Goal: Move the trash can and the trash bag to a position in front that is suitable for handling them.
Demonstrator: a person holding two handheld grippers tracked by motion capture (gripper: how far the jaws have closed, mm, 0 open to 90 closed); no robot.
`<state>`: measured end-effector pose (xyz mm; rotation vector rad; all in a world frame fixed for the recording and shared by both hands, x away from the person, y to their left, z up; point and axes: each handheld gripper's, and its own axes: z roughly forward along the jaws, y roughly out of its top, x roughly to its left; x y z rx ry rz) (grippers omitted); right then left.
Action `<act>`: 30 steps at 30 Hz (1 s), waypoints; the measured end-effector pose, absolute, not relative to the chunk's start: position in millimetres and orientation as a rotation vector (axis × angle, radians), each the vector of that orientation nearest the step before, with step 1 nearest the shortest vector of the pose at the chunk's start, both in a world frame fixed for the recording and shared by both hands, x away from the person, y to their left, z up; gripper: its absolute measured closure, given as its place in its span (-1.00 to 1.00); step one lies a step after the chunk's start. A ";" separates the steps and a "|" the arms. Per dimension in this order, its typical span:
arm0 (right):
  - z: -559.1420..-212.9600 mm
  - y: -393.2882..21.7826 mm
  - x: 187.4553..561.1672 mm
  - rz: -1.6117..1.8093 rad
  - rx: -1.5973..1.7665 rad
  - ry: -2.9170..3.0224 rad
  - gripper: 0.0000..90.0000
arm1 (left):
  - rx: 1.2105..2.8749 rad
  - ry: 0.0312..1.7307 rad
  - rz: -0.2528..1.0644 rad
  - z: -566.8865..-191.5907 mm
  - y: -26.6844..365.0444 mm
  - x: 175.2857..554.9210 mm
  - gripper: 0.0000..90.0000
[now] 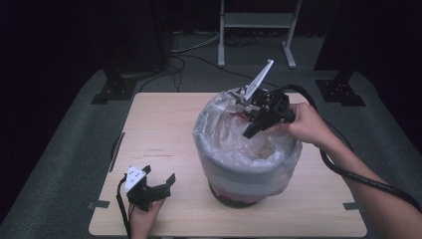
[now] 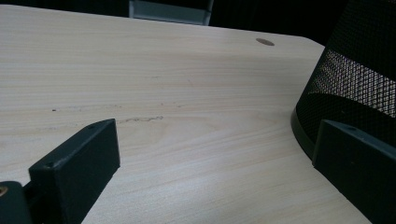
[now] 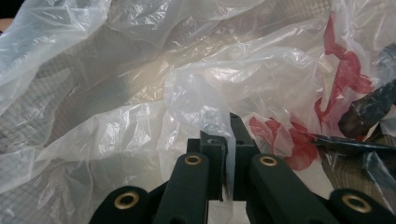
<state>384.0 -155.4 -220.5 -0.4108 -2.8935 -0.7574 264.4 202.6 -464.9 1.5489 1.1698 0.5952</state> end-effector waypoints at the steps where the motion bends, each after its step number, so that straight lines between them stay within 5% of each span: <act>1: -220.8 -155.0 384.1 -0.754 -0.410 -2.897 0.98 | 1.549 1.169 0.595 -464.9 202.6 264.4 -1.00; 30: -227.5 -145.0 382.8 -0.618 -0.411 -2.981 0.95 | 1.549 1.169 0.594 -465.2 202.8 265.0 -1.00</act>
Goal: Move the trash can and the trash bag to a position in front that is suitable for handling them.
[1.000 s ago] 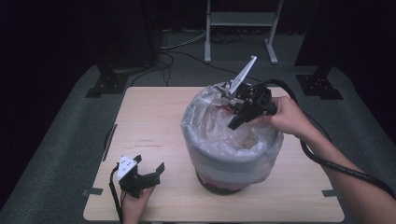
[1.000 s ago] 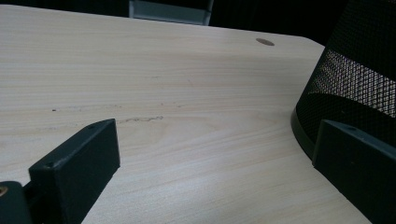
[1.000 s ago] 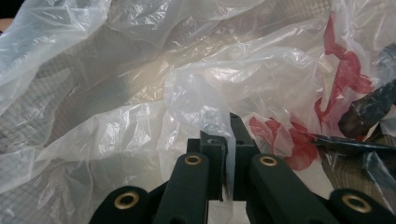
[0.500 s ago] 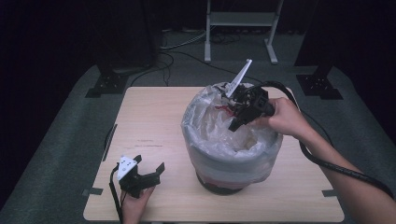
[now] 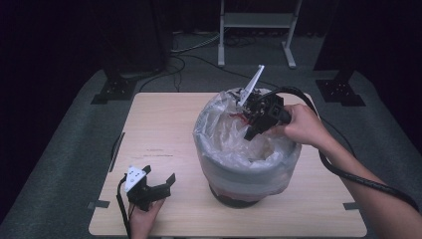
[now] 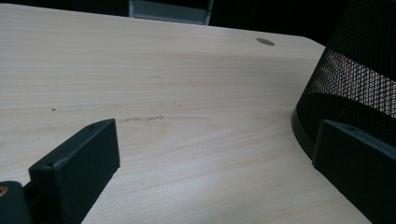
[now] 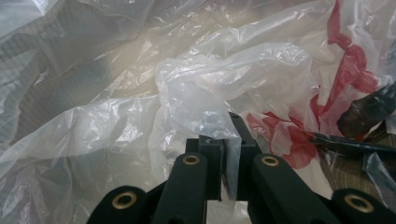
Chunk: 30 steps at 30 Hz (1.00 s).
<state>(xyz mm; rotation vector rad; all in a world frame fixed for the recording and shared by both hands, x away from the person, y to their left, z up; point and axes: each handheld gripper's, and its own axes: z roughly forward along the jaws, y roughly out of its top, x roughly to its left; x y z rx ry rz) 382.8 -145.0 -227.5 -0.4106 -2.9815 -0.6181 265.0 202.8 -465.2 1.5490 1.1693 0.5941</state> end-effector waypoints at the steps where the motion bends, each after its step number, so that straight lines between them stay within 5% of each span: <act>1: -227.6 -145.4 382.7 -0.616 -0.413 -2.984 0.90 | 1.549 1.169 0.595 -465.2 202.8 264.9 -1.00; 15: -215.7 -162.8 379.8 -0.806 -0.505 -2.996 -0.03 | 1.547 1.164 0.597 -463.8 202.3 264.4 -1.00; 30: -201.0 -197.7 369.4 -1.105 -0.576 -2.929 -0.24 | 1.537 1.156 0.599 -460.6 199.3 264.0 -1.00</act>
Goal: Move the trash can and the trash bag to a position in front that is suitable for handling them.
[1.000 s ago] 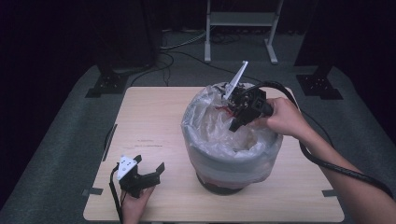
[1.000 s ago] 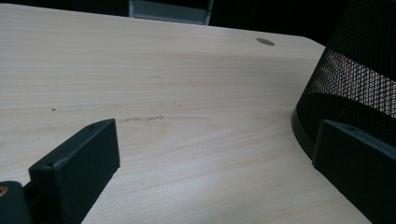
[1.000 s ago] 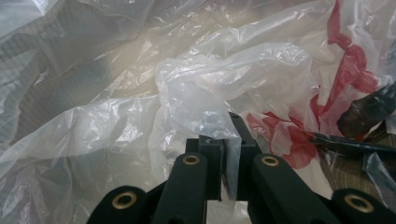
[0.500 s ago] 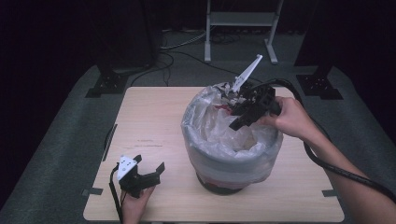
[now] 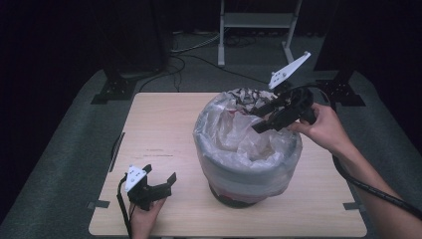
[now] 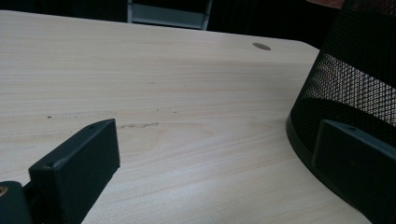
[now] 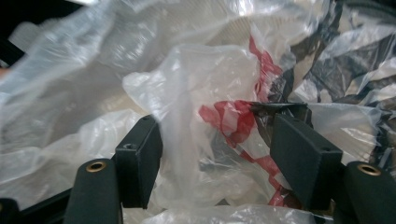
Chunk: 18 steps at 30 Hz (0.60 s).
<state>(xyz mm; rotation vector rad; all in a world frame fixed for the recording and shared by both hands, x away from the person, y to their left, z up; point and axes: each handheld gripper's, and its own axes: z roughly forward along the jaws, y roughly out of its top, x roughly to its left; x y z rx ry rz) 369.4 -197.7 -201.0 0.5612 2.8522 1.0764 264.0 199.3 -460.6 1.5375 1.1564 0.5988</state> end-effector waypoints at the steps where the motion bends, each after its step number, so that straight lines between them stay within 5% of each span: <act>1: -200.4 -199.7 369.0 1.098 0.561 2.854 -0.25 | 1.540 1.155 0.600 -460.5 199.2 263.7 -1.00; 11: -195.7 -209.6 365.7 1.182 0.576 2.812 -0.22 | 1.532 1.157 0.606 -459.7 200.3 261.7 -1.00; 13: -194.0 -210.9 364.3 1.231 0.531 2.791 0.13 | 1.530 1.159 0.606 -460.0 200.5 262.0 -1.00; 18: -194.0 -204.0 361.9 1.240 0.451 2.808 0.41 | 1.534 1.160 0.603 -461.1 200.4 263.0 -1.00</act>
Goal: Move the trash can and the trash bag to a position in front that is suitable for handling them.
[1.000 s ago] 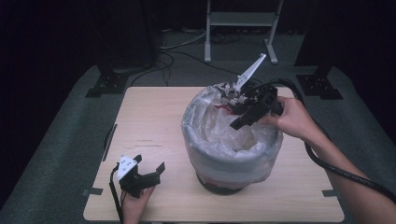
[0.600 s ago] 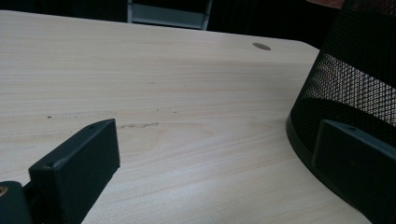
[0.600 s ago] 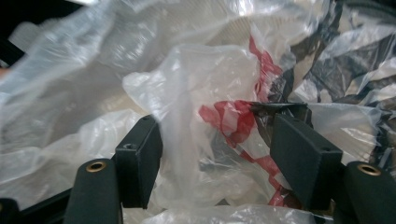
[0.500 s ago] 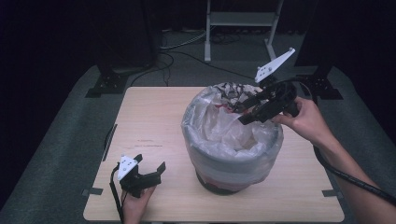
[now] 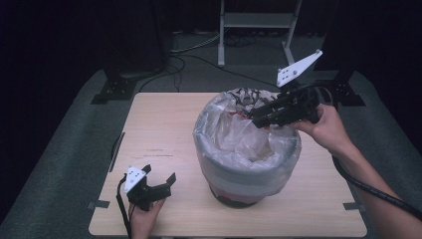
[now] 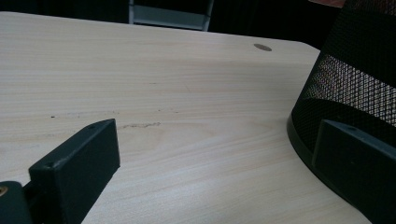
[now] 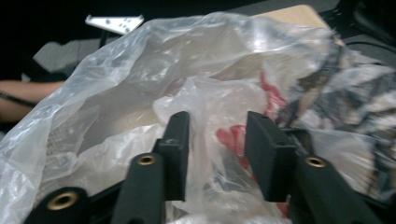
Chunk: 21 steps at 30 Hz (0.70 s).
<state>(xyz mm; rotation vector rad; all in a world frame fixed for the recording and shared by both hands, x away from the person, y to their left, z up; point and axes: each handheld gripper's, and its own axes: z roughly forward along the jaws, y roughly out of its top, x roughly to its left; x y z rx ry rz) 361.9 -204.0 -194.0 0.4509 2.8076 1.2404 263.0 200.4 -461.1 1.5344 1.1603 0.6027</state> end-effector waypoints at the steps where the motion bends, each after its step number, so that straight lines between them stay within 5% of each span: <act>1: -195.2 -200.7 361.4 1.219 0.433 2.822 0.48 | 1.537 1.161 0.602 -461.5 200.5 263.3 -1.00; 5: -208.5 -184.0 361.6 1.082 0.377 2.906 0.85 | 1.541 1.158 0.602 -462.0 200.6 264.8 -1.00; 9: -220.4 -176.0 363.7 0.977 0.389 2.958 1.00 | 1.536 1.155 0.597 -461.7 199.3 266.3 -1.00; 21: -229.1 -174.0 356.4 0.850 0.385 3.013 0.93 | 1.549 1.138 0.591 -460.6 193.1 268.6 -1.00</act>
